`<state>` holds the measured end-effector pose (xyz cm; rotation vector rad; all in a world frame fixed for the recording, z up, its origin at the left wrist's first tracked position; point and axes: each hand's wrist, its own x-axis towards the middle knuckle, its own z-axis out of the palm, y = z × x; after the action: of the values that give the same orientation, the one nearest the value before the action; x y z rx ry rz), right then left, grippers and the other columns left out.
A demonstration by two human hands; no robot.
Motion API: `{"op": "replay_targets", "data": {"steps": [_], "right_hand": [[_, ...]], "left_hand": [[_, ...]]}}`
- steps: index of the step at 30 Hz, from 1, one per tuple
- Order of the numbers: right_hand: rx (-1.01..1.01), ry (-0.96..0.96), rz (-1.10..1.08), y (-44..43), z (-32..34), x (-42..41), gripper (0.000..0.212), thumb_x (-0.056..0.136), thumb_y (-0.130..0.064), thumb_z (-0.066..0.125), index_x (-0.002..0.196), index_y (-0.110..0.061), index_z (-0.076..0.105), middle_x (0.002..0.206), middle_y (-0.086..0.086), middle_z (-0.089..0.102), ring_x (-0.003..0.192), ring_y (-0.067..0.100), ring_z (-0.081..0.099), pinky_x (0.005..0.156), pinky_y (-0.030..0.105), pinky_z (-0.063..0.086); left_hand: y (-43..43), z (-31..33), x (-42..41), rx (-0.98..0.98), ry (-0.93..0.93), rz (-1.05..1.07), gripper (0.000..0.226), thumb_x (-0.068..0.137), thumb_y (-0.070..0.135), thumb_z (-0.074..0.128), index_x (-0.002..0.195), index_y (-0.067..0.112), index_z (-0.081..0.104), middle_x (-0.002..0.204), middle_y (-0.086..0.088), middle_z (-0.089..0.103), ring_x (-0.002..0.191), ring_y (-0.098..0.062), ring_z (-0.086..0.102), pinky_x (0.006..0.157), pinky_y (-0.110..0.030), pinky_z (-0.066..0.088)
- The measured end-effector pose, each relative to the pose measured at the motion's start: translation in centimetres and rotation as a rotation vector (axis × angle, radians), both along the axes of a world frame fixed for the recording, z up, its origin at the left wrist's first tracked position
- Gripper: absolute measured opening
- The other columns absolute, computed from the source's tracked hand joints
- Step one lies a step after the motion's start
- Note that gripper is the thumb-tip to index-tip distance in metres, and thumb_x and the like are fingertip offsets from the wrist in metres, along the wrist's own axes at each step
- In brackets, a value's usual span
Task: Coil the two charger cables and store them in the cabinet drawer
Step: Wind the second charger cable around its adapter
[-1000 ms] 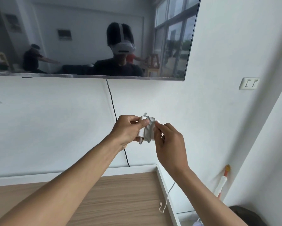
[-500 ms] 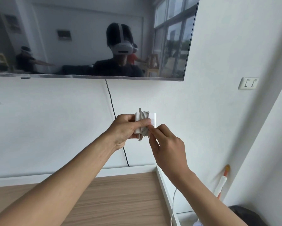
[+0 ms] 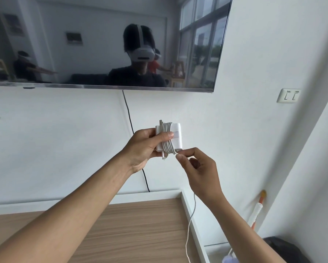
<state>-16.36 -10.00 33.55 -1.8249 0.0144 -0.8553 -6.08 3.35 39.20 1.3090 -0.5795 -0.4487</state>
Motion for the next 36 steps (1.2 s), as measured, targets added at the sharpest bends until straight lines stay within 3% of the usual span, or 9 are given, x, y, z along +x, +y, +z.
{"op": "replay_targets", "data": {"steps": [9, 12, 15, 18, 22, 25, 29, 32, 36], "right_hand": [[0.001, 0.161, 0.078, -1.9, 0.7, 0.7, 0.017, 0.088, -0.020, 0.067, 0.072, -0.023, 0.068, 0.056, -0.011, 0.057, 0.044, 0.003, 0.038, 0.047, 0.013, 0.030], [-0.113, 0.234, 0.144, -2.4, 1.5, 0.6, 0.015, 0.088, -0.018, 0.067, 0.075, -0.023, 0.070, 0.059, -0.009, 0.060, 0.049, 0.000, 0.046, 0.052, 0.012, 0.034], [-0.331, 0.487, 0.223, -3.1, 2.8, 0.7, 0.032, 0.090, -0.019, 0.063, 0.063, -0.036, 0.067, 0.060, -0.013, 0.060, 0.055, 0.006, 0.047, 0.055, 0.018, 0.038], [-0.431, 0.761, 0.366, -3.3, 4.1, 0.6, 0.046, 0.092, -0.013, 0.055, 0.053, -0.035, 0.063, 0.052, -0.015, 0.047, 0.051, 0.008, 0.039, 0.052, 0.018, 0.034], [-0.384, 0.887, 0.480, -3.8, 4.8, 0.5, 0.048, 0.092, -0.006, 0.048, 0.048, -0.024, 0.050, 0.049, -0.015, 0.036, 0.049, 0.009, 0.027, 0.055, 0.025, 0.026], [-0.302, 0.867, 0.440, -3.9, 5.1, 0.4, 0.033, 0.095, -0.020, 0.057, 0.063, -0.024, 0.065, 0.054, -0.011, 0.040, 0.050, 0.009, 0.030, 0.052, 0.021, 0.029], [-0.412, 0.664, 0.124, -2.8, 5.5, 0.7, 0.022, 0.094, -0.019, 0.054, 0.084, -0.018, 0.074, 0.062, -0.005, 0.054, 0.057, 0.014, 0.041, 0.052, 0.024, 0.035], [-0.614, 0.426, -0.111, -1.3, 4.9, 0.9, 0.025, 0.093, -0.014, 0.048, 0.080, -0.006, 0.068, 0.067, 0.008, 0.063, 0.058, 0.019, 0.045, 0.054, 0.031, 0.039], [-0.643, 0.234, -0.242, 0.0, 3.8, 0.6, 0.026, 0.095, -0.018, 0.046, 0.076, -0.012, 0.063, 0.061, 0.000, 0.056, 0.058, 0.023, 0.047, 0.056, 0.038, 0.044]], "left_hand": [[1.2, -0.1, 0.0, 0.036, -0.082, -0.206, 0.038, 0.078, 0.018, 0.067, 0.111, -0.001, 0.064, 0.086, -0.010, 0.069, 0.076, -0.024, 0.067, 0.064, -0.030, 0.055], [1.9, 0.3, 0.2, 0.117, -0.138, -0.261, 0.033, 0.080, 0.016, 0.071, 0.109, 0.001, 0.065, 0.088, -0.008, 0.070, 0.079, -0.025, 0.066, 0.071, -0.035, 0.054], [2.5, 0.5, 0.4, 0.288, -0.253, -0.295, 0.029, 0.082, 0.014, 0.072, 0.107, 0.000, 0.066, 0.092, -0.011, 0.068, 0.083, -0.028, 0.066, 0.077, -0.043, 0.053], [2.5, 0.2, -0.1, 0.455, -0.360, -0.388, 0.028, 0.084, 0.010, 0.072, 0.108, -0.003, 0.066, 0.100, -0.027, 0.066, 0.082, -0.029, 0.065, 0.069, -0.037, 0.052], [2.7, 0.0, -0.3, 0.611, -0.406, -0.452, 0.024, 0.082, 0.017, 0.076, 0.100, 0.005, 0.070, 0.090, -0.005, 0.069, 0.081, -0.022, 0.065, 0.068, -0.031, 0.051], [3.0, -0.1, 0.0, 0.717, -0.456, -0.436, 0.022, 0.079, 0.023, 0.079, 0.094, 0.010, 0.071, 0.082, 0.003, 0.069, 0.078, -0.024, 0.064, 0.068, -0.031, 0.050], [2.5, -0.5, 0.0, 0.625, -0.413, -0.201, 0.018, 0.080, 0.020, 0.078, 0.089, 0.006, 0.072, 0.079, -0.008, 0.068, 0.063, -0.020, 0.063, 0.058, -0.031, 0.051], [1.6, -0.5, -0.1, 0.533, -0.374, -0.071, 0.013, 0.081, 0.017, 0.077, 0.084, 0.005, 0.071, 0.072, -0.005, 0.067, 0.057, -0.018, 0.063, 0.057, -0.033, 0.051], [1.0, -0.4, 0.0, 0.482, -0.323, 0.016, 0.029, 0.078, 0.026, 0.080, 0.087, 0.001, 0.071, 0.076, -0.012, 0.071, 0.059, -0.023, 0.063, 0.057, -0.034, 0.052]]}}
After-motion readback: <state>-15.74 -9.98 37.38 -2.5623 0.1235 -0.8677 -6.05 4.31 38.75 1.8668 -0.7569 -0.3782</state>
